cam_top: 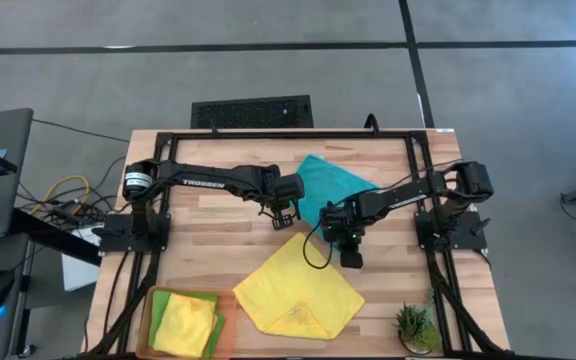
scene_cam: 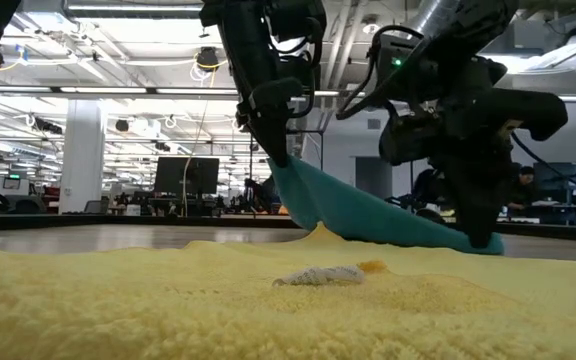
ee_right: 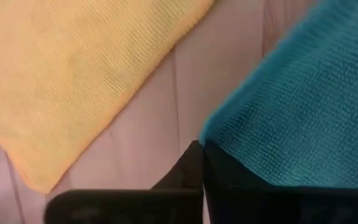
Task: Fold microfiber towels
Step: Fold the blue microfiber towel
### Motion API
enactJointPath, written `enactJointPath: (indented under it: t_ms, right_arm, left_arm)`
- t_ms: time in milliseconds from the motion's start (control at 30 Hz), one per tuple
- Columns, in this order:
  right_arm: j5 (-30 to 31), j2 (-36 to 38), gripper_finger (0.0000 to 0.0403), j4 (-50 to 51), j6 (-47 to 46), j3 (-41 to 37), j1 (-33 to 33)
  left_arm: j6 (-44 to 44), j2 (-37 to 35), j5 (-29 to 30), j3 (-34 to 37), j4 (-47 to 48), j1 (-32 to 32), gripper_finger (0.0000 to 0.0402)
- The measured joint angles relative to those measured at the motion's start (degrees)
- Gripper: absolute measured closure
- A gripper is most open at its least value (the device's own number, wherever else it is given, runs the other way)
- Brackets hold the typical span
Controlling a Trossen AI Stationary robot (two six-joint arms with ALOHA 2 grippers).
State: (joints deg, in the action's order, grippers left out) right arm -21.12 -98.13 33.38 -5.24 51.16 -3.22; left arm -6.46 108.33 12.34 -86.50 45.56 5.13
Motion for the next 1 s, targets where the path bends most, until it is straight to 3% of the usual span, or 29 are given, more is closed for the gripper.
enactJointPath:
  t_ms: [333,667,1000]
  right_arm:
    - [0.32,1.39,0.0396,7.09,-1.38,1.52,0.10]
    - [7.51,5.01,0.0397,17.90,-2.82,4.30,3.81]
    - [14.59,9.36,0.0400,23.14,-2.42,4.50,11.43]
  left_arm:
    - [-0.50,0.00,-0.03,-0.04,0.02,0.00,0.0401]
    - [-1.37,-0.02,0.37,-7.07,0.85,0.72,0.0401]
    - [-1.33,0.46,-0.35,-7.45,5.75,3.13,0.0401]
